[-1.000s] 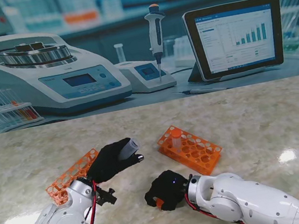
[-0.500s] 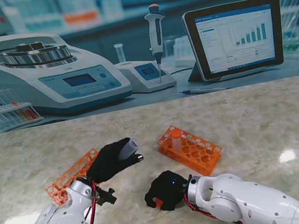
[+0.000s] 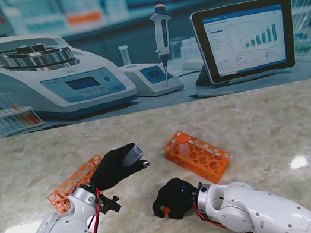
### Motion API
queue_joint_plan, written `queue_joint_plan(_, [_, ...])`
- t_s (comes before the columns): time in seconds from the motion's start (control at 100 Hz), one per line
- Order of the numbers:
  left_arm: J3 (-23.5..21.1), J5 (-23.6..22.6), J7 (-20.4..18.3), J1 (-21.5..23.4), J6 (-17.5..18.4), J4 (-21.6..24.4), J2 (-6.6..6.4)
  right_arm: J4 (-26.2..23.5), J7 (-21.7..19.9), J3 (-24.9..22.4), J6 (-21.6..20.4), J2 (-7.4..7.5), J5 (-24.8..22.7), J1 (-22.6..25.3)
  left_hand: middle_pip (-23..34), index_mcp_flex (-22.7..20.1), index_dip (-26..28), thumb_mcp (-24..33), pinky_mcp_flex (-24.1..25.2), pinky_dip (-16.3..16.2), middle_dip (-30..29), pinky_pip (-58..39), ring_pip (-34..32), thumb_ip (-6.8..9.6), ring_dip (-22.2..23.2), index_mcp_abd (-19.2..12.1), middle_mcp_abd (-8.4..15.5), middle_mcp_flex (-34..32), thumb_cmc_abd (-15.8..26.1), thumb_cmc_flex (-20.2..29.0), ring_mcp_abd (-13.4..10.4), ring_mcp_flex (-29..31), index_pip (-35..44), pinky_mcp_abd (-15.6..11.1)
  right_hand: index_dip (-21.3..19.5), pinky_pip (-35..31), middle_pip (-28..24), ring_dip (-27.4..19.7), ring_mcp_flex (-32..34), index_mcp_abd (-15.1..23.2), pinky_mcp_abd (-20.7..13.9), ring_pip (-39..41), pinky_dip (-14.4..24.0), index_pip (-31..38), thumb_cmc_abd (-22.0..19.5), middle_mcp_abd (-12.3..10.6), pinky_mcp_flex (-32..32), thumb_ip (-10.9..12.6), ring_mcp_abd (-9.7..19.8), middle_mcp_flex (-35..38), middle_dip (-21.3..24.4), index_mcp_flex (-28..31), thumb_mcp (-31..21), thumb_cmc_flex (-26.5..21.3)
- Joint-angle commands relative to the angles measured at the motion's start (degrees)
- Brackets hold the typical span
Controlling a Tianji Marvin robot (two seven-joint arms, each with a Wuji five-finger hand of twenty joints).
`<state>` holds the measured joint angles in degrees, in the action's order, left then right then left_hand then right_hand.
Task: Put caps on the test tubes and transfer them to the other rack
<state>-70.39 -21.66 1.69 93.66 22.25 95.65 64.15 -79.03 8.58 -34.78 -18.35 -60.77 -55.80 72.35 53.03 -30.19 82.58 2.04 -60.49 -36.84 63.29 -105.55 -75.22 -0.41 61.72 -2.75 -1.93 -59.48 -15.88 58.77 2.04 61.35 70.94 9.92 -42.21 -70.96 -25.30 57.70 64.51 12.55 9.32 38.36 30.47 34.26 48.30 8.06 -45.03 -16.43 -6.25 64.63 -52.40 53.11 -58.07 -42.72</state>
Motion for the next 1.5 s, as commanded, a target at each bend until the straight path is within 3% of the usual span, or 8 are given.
queue_joint_plan(0.0, [0.0,0.0,0.0,0.2,-0.1,0.1,0.1,0.8,-0.6,0.2,0.0,0.52,-0.3,1.4,1.1,-0.4,1.8,1.0,-2.2,0.1,0.4,-11.8,-4.6,0.74,0.2,-2.6,1.2,-1.6,3.6,1.0,-2.5,3.6,3.3,-9.3,-1.4,-2.1,-3.4,-0.5,3.3,0.5,-0.7,2.4,-0.7,4.8,-3.3,-9.8,-1.1,4.5,3.1,6.2,2.9,5.7,-13.0,-12.2])
queue_joint_plan(0.7, [-0.2,0.1,0.0,0.2,0.0,0.0,0.09,-0.9,-1.4,-1.5,-0.5,0.41,0.1,2.2,1.1,-0.4,1.8,1.0,-2.2,0.1,0.4,-11.7,-4.5,0.74,0.1,-2.6,1.2,-1.6,3.5,1.0,-2.5,3.7,3.3,-9.2,-1.3,-2.5,-3.0,-0.7,2.4,0.9,-1.2,1.8,-2.5,4.4,-3.7,-9.9,-0.3,4.2,3.1,5.2,3.3,5.1,-12.9,-11.8])
queue_joint_plan(0.79, [-0.3,0.1,0.0,0.2,0.1,0.0,0.1,-0.8,-2.8,-1.0,-0.7,0.58,0.5,1.7,1.1,-0.4,1.8,0.9,-2.2,0.1,0.4,-11.7,-4.5,0.72,0.1,-2.6,1.2,-1.6,3.6,1.0,-2.5,3.7,3.3,-9.2,-0.6,-2.0,-1.5,-1.0,0.7,0.2,-2.6,0.6,-1.2,2.6,-3.7,-9.5,0.6,4.9,3.0,3.3,3.7,2.9,-10.0,-11.5])
queue_joint_plan(0.84, [-0.3,0.0,0.0,0.2,0.0,0.0,0.11,-0.7,-3.6,-0.7,-0.9,0.69,0.8,1.4,1.1,-0.4,1.8,1.0,-2.2,0.1,0.4,-11.7,-4.5,0.73,0.1,-2.6,1.2,-1.6,3.6,1.0,-2.5,3.7,3.3,-9.2,1.5,1.4,-0.1,-1.1,-0.1,-0.4,-3.5,-0.6,6.8,1.6,-4.2,-9.1,0.3,6.0,2.9,2.4,3.9,1.2,-7.2,-10.7])
queue_joint_plan(0.91, [-0.2,0.0,0.0,0.2,0.0,0.0,0.1,-0.6,-4.5,-0.3,-1.1,0.81,1.1,1.0,1.1,-0.4,1.8,1.0,-2.2,0.1,0.4,-11.7,-4.5,0.72,0.1,-2.6,1.2,-1.5,3.6,1.0,-2.5,3.7,3.3,-9.2,3.5,1.7,0.6,-1.0,-1.1,-0.4,-3.6,-1.0,7.9,0.5,-3.4,-8.9,1.2,5.6,2.8,1.2,4.1,-0.6,-5.2,-9.3])
queue_joint_plan(0.93, [-0.2,0.0,0.0,0.2,0.0,0.0,0.1,-0.6,-4.7,-0.1,-1.1,0.84,1.2,0.9,1.0,-0.4,1.8,1.0,-2.2,0.1,0.4,-11.7,-4.5,0.73,0.1,-2.6,1.2,-1.5,3.6,1.0,-2.5,3.7,3.3,-9.2,6.9,2.0,1.1,-0.6,-1.6,-0.6,-3.7,-1.4,8.5,1.7,-3.0,-8.8,1.7,5.5,2.9,0.6,4.0,-2.4,-3.9,-8.6])
queue_joint_plan(1.18, [-0.3,0.0,0.0,0.2,0.0,-0.1,0.1,-0.2,-6.8,1.7,-1.1,1.3,1.0,-0.6,1.0,-0.4,1.8,0.9,-2.2,0.1,0.3,-11.7,-4.4,0.7,0.1,-2.6,1.2,-1.5,3.5,1.0,-2.5,3.7,3.3,-9.2,11.9,1.7,2.4,-0.3,-3.2,-1.8,-4.0,-2.7,9.2,-0.3,-1.3,-8.7,3.8,3.9,4.6,-1.7,4.1,-7.0,4.3,-3.7])
queue_joint_plan(1.49, [-0.4,-0.1,0.1,0.2,0.1,-0.1,0.12,0.0,-8.1,3.6,0.1,1.7,0.2,-2.0,1.0,-0.4,1.8,0.9,-2.2,0.1,0.3,-11.7,-4.3,0.7,0.1,-2.6,1.2,-1.5,3.5,1.0,-2.4,3.7,3.3,-9.2,11.2,2.5,3.5,-5.4,-4.7,-5.0,-4.3,-4.0,8.9,-5.0,-4.0,-8.2,5.0,6.8,5.7,-4.7,8.0,-7.7,9.1,1.7])
